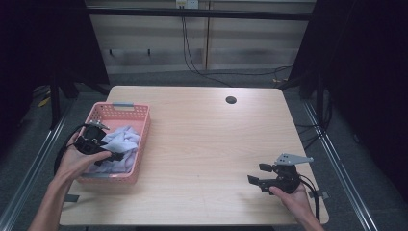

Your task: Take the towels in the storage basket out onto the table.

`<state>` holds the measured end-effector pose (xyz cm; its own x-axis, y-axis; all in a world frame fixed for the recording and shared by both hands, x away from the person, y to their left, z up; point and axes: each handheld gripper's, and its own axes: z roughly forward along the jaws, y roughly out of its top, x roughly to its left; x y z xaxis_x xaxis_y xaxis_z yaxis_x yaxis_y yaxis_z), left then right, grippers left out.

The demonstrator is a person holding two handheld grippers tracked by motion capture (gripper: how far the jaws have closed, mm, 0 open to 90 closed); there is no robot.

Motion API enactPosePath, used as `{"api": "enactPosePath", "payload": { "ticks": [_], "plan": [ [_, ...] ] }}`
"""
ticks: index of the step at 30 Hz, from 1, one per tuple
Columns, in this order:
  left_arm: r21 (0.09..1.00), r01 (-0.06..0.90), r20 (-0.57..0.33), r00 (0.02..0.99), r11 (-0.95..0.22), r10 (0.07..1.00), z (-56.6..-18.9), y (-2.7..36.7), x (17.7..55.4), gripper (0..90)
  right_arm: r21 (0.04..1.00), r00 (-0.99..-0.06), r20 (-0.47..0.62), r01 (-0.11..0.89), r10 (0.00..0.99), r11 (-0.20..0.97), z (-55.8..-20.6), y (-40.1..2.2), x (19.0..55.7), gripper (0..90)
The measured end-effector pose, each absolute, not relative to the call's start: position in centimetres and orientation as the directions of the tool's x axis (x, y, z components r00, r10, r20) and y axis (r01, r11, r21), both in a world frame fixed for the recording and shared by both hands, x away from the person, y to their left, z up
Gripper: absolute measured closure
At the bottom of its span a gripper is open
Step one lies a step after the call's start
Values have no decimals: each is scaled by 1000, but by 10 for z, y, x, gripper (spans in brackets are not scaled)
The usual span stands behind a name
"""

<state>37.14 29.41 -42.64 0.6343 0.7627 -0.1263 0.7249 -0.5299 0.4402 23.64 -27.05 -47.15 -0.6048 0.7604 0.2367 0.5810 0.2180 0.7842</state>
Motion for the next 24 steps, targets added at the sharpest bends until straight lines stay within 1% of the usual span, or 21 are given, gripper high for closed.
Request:
{"api": "enactPosePath", "payload": {
  "ticks": [3,5,6,7,9,11,12,18,21,22,24],
  "plan": [
    [416,746,-163,624,-520,765,-433,295,378,80,782,-610,239,582,755,223,-472,-270,237,258],
    [392,765,-188,611,-511,769,-437,295,382,62,781,-610,241,584,755,223,-472,-270,237,258],
    [364,778,-213,604,-512,768,-441,296,388,4,778,-613,240,585,753,228,-473,-270,238,259],
    [364,778,-213,604,-512,768,-441,296,388,0,778,-613,240,585,753,228,-473,-270,238,259],
    [327,786,-231,604,-524,763,-449,294,393,0,777,-615,242,586,751,230,-473,-269,237,259],
    [320,791,-237,600,-522,764,-452,294,395,0,778,-617,238,584,750,233,-473,-269,237,260],
    [293,797,-241,596,-528,766,-453,292,396,0,777,-617,241,585,749,232,-473,-268,237,262],
    [278,792,-230,604,-544,763,-457,288,396,0,773,-617,241,589,749,236,-473,-268,237,264],
    [258,795,-242,603,-549,760,-459,287,397,0,774,-622,233,584,748,245,-473,-268,237,267],
    [245,797,-226,601,-552,767,-460,285,399,0,772,-620,236,587,748,243,-473,-268,237,269],
    [239,796,-229,602,-556,765,-461,284,399,7,771,-622,237,588,747,245,-473,-267,238,270]
  ]
}}
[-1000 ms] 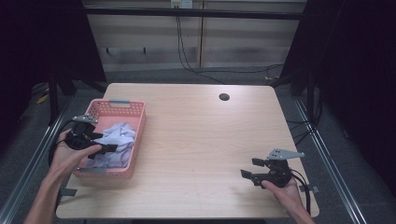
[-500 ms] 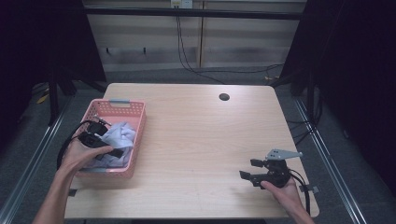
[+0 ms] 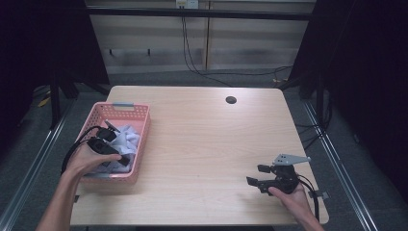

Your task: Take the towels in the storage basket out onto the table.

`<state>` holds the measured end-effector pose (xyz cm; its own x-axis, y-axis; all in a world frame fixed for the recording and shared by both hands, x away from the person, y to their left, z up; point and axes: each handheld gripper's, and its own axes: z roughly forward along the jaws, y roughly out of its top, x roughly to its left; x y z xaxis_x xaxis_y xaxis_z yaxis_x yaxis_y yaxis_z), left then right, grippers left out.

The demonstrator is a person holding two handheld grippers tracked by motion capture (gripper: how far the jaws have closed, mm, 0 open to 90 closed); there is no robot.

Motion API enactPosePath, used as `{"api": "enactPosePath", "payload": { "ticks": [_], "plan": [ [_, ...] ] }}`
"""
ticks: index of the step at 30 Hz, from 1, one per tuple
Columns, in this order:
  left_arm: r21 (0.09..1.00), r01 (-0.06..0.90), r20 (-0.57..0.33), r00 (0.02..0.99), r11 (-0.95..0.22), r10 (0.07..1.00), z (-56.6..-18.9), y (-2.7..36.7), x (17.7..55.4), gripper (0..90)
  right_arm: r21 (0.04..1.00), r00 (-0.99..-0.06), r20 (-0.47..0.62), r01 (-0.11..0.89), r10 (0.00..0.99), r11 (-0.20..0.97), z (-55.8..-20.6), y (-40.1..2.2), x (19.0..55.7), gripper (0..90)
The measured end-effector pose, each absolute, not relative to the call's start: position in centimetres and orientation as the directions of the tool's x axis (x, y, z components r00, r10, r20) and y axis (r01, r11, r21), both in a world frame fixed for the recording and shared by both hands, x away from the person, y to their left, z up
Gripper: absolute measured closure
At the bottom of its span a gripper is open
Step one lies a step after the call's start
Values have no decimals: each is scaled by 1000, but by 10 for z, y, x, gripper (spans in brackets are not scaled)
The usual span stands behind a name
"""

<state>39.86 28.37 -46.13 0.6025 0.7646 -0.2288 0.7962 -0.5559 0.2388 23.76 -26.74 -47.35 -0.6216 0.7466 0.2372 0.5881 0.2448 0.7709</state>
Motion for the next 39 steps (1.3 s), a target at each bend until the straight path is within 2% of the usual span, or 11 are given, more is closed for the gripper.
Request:
{"api": "enactPosePath", "payload": {
  "ticks": [1,3,7,10,17,24,39],
  "plan": [
    [233,800,-228,598,-553,768,-462,283,399,25,768,-622,238,591,746,247,-474,-267,238,270],
    [243,791,-244,610,-561,754,-462,282,399,137,768,-627,227,586,745,259,-474,-266,237,270],
    [243,796,-259,604,-555,753,-461,283,398,247,769,-633,219,581,743,268,-473,-265,237,272],
    [252,789,-267,613,-560,744,-459,283,396,409,762,-631,221,587,744,272,-474,-265,237,272],
    [288,784,-255,617,-550,745,-455,284,391,552,760,-628,222,591,746,271,-474,-264,237,272],
    [298,782,-230,616,-548,753,-450,284,389,595,759,-624,220,592,750,270,-474,-265,239,272],
    [403,780,-171,578,-479,798,-426,299,382,590,755,-621,225,598,751,269,-475,-264,238,272]
  ]
}}
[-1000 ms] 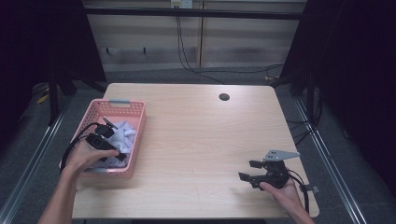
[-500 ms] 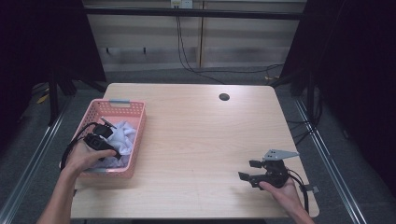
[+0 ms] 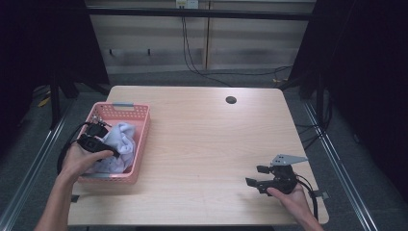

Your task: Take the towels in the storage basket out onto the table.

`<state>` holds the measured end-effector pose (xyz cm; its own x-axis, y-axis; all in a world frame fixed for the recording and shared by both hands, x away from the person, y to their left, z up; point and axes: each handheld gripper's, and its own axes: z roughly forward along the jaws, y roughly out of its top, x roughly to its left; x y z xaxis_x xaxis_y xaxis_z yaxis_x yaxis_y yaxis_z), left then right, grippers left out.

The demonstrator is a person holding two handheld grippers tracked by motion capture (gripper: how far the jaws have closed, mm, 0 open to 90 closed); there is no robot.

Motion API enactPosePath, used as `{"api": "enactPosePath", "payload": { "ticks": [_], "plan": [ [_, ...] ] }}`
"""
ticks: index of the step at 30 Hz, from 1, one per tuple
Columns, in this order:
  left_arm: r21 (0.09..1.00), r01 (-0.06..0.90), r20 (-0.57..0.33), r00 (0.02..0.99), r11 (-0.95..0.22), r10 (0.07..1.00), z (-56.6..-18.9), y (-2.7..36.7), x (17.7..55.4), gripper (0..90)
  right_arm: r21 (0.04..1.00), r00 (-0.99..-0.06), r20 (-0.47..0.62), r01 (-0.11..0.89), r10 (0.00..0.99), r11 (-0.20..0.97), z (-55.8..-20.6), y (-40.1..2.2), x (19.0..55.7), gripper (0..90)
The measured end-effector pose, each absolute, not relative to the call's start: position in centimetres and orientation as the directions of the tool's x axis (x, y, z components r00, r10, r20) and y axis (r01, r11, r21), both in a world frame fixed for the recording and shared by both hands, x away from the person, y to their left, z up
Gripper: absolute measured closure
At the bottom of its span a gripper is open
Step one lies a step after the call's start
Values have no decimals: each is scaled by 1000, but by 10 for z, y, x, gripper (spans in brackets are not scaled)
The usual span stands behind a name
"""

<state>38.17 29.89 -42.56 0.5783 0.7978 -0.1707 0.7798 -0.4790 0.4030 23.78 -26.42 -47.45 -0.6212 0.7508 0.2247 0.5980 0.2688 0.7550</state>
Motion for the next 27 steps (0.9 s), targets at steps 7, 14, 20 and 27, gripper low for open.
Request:
{"api": "enactPosePath", "payload": {
  "ticks": [7,14,20,27],
  "plan": [
    [461,772,-181,565,-438,805,-415,312,376,586,752,-617,226,602,753,267,-475,-264,238,271],
    [515,753,-192,567,-410,801,-399,319,373,586,753,-619,226,601,753,268,-475,-264,239,271],
    [561,726,-191,581,-398,791,-389,322,368,583,753,-621,225,600,751,270,-475,-264,239,271],
    [600,703,-185,588,-383,788,-377,324,364,581,753,-622,225,600,750,271,-475,-264,239,270]
  ]
}}
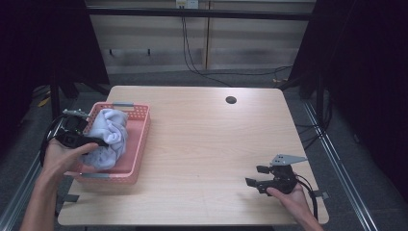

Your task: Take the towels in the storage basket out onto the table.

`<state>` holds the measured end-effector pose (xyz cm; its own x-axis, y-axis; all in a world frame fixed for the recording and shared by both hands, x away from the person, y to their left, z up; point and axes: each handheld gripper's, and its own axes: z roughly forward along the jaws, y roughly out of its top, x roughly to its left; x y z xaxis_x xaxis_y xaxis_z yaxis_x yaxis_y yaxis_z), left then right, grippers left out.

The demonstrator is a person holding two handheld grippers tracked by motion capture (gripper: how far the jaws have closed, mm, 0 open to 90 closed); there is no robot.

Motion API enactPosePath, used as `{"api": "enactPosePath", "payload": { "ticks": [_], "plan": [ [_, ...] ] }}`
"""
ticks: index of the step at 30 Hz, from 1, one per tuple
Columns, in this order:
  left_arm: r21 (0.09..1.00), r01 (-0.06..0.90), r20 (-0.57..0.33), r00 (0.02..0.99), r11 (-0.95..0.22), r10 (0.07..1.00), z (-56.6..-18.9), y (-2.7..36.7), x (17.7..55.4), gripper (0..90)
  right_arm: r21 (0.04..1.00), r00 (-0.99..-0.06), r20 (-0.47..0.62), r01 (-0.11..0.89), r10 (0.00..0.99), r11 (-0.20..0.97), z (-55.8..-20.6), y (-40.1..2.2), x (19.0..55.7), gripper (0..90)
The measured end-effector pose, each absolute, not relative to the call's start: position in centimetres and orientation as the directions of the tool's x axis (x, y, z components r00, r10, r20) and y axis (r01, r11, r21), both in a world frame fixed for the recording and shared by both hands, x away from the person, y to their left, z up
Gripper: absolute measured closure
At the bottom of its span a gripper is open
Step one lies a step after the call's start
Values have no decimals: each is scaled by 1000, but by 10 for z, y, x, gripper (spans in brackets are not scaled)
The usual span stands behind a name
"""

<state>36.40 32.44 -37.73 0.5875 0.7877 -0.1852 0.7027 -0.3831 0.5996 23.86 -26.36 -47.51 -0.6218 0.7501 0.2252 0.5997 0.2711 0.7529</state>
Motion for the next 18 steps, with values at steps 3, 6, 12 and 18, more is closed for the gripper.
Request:
{"api": "enactPosePath", "payload": {
  "ticks": [3,6,12,18],
  "plan": [
    [615,690,-176,592,-381,787,-371,323,362,580,751,-621,225,601,750,272,-475,-263,239,270],
    [629,683,-182,595,-373,782,-367,324,361,578,750,-625,221,600,749,279,-476,-263,239,270],
    [647,665,-172,605,-374,777,-360,324,358,576,751,-624,225,601,749,275,-475,-263,239,269],
    [662,653,-174,613,-369,771,-355,321,356,576,750,-623,225,602,749,275,-475,-263,239,268]
  ]
}}
